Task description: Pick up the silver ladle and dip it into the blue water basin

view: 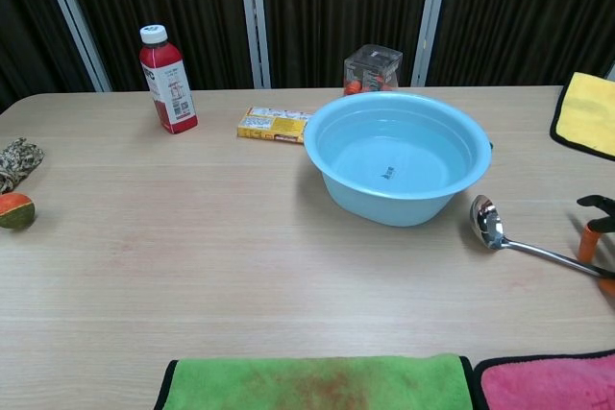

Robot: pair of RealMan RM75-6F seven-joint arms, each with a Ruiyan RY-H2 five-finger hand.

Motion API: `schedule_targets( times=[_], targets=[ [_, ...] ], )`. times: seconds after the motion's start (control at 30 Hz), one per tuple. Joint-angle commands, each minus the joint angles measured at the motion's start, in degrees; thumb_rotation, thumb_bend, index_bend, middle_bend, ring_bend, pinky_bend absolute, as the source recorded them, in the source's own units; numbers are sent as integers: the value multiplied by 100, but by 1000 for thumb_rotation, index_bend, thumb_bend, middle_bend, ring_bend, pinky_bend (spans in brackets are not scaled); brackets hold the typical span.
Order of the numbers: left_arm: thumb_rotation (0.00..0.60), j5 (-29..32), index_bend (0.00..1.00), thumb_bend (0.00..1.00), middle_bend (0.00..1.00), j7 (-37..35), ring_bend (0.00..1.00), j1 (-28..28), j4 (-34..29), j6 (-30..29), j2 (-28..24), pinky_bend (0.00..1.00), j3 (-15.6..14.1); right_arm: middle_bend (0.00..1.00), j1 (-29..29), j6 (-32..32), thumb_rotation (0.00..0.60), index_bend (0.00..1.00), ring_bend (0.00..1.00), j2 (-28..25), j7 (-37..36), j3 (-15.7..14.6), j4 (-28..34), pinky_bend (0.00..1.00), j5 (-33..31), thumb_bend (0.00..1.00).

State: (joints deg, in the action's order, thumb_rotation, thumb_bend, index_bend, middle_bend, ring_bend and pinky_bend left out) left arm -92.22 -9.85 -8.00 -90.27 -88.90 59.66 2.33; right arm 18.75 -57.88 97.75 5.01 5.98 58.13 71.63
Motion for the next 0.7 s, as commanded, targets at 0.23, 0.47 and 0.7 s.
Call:
schedule_targets(
  times=[0.23, 0.47, 0.7],
  targets=[
    [577, 18, 0, 166, 0, -87, 0, 17, 11, -38, -31, 0, 17, 0, 30, 70, 600, 488, 0, 55, 172, -12, -13, 0, -58, 265],
    [577, 9, 0, 165, 0, -122, 0, 23, 20, -49, -45, 0, 15, 0, 43, 91, 600, 530, 0, 87, 272, -23, -27, 0, -77, 295],
    [579, 0, 0, 167, 0, -159, 0, 37, 19, -81, -57, 0, 18, 0, 44, 82, 600, 542, 0, 78, 342, -27, -4, 0, -85, 312]
  ],
)
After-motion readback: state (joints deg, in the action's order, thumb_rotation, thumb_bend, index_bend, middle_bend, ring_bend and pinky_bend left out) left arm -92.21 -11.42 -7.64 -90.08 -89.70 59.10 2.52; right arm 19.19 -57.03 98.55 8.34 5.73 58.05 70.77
